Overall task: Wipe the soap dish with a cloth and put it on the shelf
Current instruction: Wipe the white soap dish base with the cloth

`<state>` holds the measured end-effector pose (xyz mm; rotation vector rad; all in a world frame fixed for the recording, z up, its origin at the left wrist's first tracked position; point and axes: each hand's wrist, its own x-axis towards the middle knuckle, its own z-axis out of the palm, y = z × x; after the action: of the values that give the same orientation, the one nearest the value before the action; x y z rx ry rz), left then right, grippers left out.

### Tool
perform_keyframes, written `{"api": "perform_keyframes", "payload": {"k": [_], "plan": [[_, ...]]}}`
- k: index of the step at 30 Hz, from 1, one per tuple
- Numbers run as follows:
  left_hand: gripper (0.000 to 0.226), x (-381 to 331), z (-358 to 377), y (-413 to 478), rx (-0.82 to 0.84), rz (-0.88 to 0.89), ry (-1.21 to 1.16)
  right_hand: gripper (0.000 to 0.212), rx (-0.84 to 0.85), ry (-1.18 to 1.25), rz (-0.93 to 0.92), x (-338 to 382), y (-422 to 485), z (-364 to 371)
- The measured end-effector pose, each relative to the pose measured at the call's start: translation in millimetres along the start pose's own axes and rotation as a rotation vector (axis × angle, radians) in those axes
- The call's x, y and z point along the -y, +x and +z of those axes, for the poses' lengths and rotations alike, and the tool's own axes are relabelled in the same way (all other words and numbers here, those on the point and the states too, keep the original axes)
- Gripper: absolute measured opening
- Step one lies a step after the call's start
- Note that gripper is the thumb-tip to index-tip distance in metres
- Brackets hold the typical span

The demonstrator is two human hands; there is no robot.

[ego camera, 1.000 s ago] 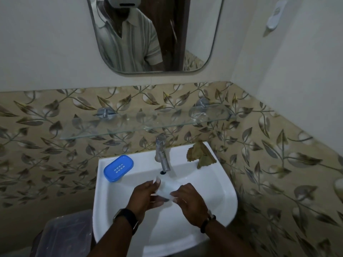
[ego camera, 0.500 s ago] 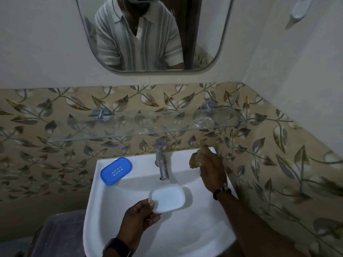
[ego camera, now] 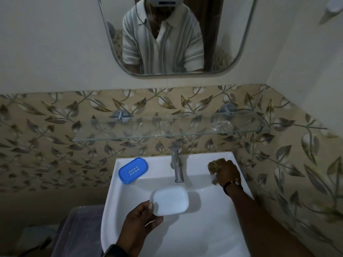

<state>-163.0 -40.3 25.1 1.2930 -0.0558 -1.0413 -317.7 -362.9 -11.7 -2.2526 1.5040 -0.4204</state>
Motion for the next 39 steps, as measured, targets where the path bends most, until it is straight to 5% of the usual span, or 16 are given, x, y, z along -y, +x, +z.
{"api": "perform_keyframes", "payload": {"k": [6,9,12,14,18,24,27,33,39], "plan": [[0.022,-14.0,12.1,-0.2,-0.007,0.036,-0.054,0.025,-0.264,0.639,-0.102,51.1,-64.9,-41.6],[0.021,-18.8,22.4,-2.9,-0.008,0.066,-0.067,0.021,-0.282,0.505,-0.494,97.0,-116.4,-64.0],[0.02,-20.8,34.5,-9.6,0.062,0.093,0.014,0.015,-0.046,0.077,-0.858,135.6,-154.3,-62.4],[0.019,-20.6,36.1,-12.3,0.099,0.117,0.092,0.018,0.116,0.026,-0.797,145.1,-166.7,-49.7],[0.021,-27.7,27.5,-17.4,0.158,0.172,0.15,0.044,0.021,-0.191,-0.82,136.1,-179.1,-48.6],[0.019,-41.8,21.7,-27.1,0.186,0.228,0.091,0.017,-0.227,-0.482,-0.564,142.3,-188.0,-68.5],[0.021,-40.5,18.4,-32.0,0.211,0.228,0.085,0.022,-0.198,-0.353,-0.445,162.4,-203.7,-63.2],[0.024,-54.1,5.4,-32.9,0.26,0.249,0.081,0.047,0.123,-0.078,-0.604,187.1,-216.7,-66.1],[0.015,-65.5,-6.7,-28.7,0.19,0.23,0.02,0.024,-0.121,-0.498,-0.753,180.9,-207.0,-87.6]]}}
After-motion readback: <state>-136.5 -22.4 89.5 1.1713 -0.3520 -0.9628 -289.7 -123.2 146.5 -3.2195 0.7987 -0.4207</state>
